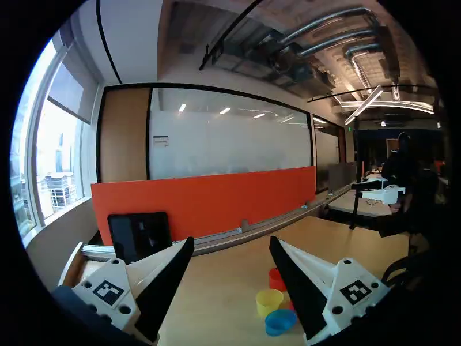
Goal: Pour water
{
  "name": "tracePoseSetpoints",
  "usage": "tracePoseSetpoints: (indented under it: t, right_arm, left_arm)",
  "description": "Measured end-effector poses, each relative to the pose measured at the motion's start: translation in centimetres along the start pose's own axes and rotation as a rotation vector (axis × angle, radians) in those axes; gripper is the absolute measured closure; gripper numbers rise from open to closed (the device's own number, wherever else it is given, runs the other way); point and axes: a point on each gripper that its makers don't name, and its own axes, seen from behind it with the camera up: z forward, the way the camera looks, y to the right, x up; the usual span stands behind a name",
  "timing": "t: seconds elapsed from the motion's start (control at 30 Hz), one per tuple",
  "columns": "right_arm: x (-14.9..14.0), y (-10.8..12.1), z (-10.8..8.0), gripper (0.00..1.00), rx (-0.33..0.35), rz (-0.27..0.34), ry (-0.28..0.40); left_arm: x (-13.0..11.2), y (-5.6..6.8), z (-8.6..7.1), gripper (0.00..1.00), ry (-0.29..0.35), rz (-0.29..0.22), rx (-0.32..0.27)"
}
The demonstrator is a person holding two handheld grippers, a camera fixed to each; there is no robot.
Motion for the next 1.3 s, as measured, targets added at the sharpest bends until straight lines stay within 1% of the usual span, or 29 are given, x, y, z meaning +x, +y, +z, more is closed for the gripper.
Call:
tracePoseSetpoints:
  t: [0.1,0.3,0.4,0.5,0.67,0.9,1.07,1.3]
  right_arm:
    - [-0.1,-0.6,0.0,0.00,0.031,0.010,-0.006]
    - [-1.2,-1.5,0.0,0.00,0.076,0.017,-0.034]
    - [-2.3,-2.1,-0.1,0.00,0.105,0.014,-0.064]
    - [-3.6,-2.7,-0.2,0.00,0.136,0.009,-0.097]
    - [-5.7,-3.1,-0.3,0.00,0.169,0.001,-0.146]
    - [-8.9,-3.8,-0.6,0.00,0.201,-0.039,-0.215]
    - [-11.1,-4.5,-0.5,0.00,0.227,-0.029,-0.256]
    - [-14.1,-5.2,-0.2,0.00,0.252,-0.009,-0.314]
  left_arm:
    - [-0.7,0.7,0.1,0.03,-0.012,0.005,-0.033]
    - [-2.8,1.7,0.1,0.03,-0.057,0.038,-0.082]
    - [-3.8,2.3,-0.1,0.03,-0.076,0.050,-0.106]
    - [-5.0,2.9,-0.1,0.03,-0.096,0.050,-0.130]
    - [-7.2,3.6,-0.2,0.03,-0.137,0.052,-0.158]
    - [-10.2,4.4,0.1,0.03,-0.190,0.053,-0.192]
    - [-12.8,5.0,0.6,0.03,-0.234,0.057,-0.208]
    - [-15.8,5.6,1.3,0.03,-0.288,0.057,-0.232]
